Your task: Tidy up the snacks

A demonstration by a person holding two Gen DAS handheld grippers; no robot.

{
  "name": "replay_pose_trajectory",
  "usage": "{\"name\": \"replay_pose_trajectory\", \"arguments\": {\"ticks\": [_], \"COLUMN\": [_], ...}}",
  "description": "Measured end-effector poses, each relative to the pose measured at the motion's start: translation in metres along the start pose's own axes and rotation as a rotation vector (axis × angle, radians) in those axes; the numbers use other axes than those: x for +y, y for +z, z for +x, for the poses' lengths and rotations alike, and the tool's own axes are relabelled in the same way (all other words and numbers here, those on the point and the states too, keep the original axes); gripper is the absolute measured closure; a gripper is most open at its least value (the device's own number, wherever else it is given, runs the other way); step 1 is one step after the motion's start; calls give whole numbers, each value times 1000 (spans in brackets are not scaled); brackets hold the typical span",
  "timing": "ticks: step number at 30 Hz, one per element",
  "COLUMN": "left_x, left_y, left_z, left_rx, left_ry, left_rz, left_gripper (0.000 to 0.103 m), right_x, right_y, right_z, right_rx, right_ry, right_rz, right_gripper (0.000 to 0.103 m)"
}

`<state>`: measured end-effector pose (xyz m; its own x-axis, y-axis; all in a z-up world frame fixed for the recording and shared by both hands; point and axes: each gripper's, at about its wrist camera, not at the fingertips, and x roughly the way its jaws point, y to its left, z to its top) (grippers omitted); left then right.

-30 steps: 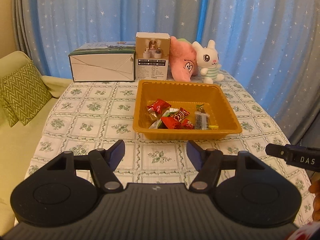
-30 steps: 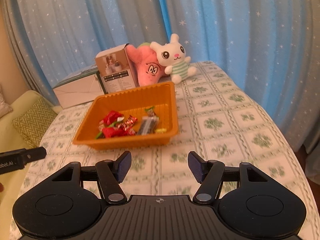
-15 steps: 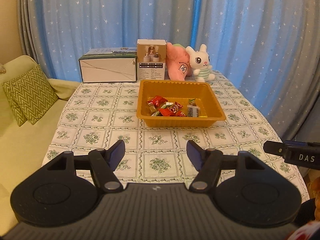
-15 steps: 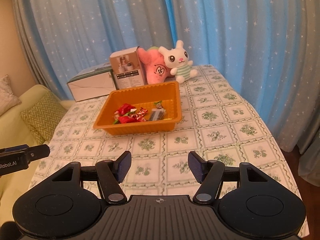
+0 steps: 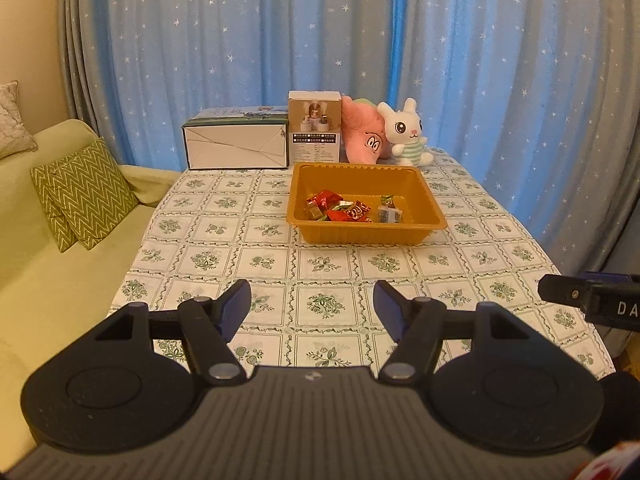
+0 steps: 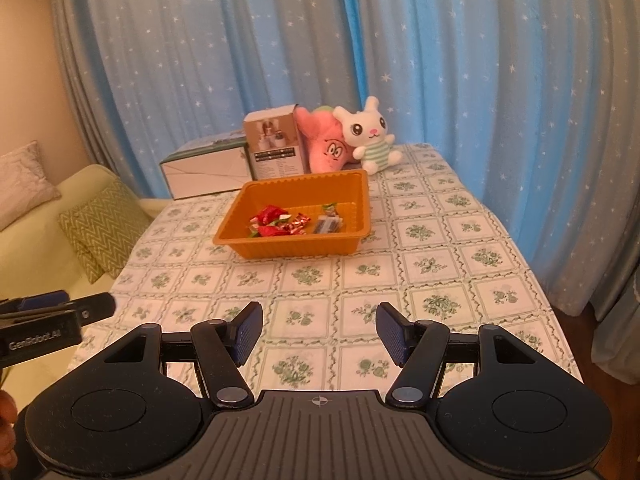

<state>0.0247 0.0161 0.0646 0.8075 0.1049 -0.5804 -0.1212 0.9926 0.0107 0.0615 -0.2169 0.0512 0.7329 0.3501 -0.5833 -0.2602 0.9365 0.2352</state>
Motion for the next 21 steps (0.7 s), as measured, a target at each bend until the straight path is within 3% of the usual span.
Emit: {"name": "replay_pose_trajectory", "arguments": {"ticks": [21], "left_x": [-18], "left_y": [-38], "left_z": [-43], "left_rx": [58], "left_ry": [-68], "left_rz": [0], "left_gripper": [38], "right_x": [5], "right_y": [-52], "right_z": [-53], "right_rx": [26], "right_ry": [-17], "right_rz": [4], "right_gripper": [40]}}
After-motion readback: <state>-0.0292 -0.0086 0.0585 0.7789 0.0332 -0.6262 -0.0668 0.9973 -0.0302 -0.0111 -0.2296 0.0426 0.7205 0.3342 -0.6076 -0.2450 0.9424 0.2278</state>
